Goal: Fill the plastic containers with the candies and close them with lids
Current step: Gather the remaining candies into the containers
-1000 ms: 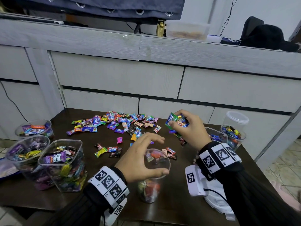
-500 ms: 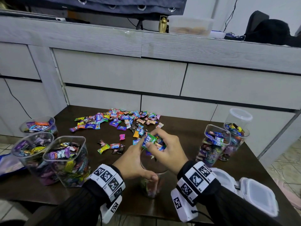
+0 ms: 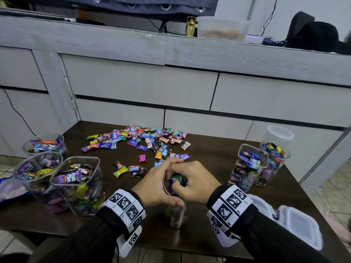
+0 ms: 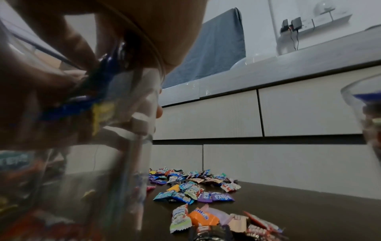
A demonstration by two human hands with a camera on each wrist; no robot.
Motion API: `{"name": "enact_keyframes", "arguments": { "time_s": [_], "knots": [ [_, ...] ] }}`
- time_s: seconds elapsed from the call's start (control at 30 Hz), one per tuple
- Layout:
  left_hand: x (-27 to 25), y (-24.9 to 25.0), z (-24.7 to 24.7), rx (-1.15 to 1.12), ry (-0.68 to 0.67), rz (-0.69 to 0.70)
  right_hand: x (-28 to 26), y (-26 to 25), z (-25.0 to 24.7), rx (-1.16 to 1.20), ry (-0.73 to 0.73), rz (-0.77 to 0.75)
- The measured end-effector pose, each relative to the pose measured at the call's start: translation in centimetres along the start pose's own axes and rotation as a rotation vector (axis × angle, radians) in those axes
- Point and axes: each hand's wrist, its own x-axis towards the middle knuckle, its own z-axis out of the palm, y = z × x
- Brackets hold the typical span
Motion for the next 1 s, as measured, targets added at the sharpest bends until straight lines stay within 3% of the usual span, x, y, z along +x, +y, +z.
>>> {"name": "enact_keyframes", "arguments": {
  "time_s": [0.23, 0.3, 0.37, 0.47, 0.5, 0.57, 0.67, 0.73, 0.87, 0.93, 1.0],
  "knots": [
    [-0.3, 0.0, 0.1, -0.069, -0.036, 0.004, -0.1, 0.3, 0.6, 0.017, 0.052, -0.058],
    [-0.3, 0.2, 0.1, -0.12, -0.065, 0.03, -0.3, 0.4, 0.8, 0.111, 0.194, -0.078],
    [-0.5, 0.1, 0.1, -0.237, -0.057, 0.021, -0.2, 1.0, 0.8, 0.284, 0.401, 0.003],
    [-0.1, -0.6, -0.4, -0.246, 0.173, -0.095, 0.3, 3.1, 0.3, 0.491, 0.631, 0.223],
    [0.4, -1.3, -0.8, -0.131, 0.272, -0.174, 0.5, 4.2, 0.1, 0.471, 0.62, 0.33],
    [1.4, -3.0, -1.6, 0.175, 0.391, -0.4, 0.4, 6.9, 0.1, 0.323, 0.381, 0.598],
    [2.6, -5.6, -2.2, 0.529, 0.288, -0.783, -0.2, 10.0, 2.0, 0.155, -0.07, 0.886],
    [3.2, -7.1, -2.3, 0.623, 0.285, -0.95, -0.5, 11.4, 3.8, 0.018, -0.225, 0.943],
    [4.5, -9.3, -2.8, 0.711, 0.363, -1.15, 0.6, 12.8, 7.1, -0.185, -0.221, 0.991],
    [5.2, -10.5, -3.1, 0.705, 0.326, -1.212, 1.3, 13.3, 8.5, -0.275, -0.201, 1.004],
    [5.7, -12.0, -3.4, 0.725, 0.244, -1.209, 1.8, 14.3, 10.0, -0.302, -0.28, 0.935]
  ]
}}
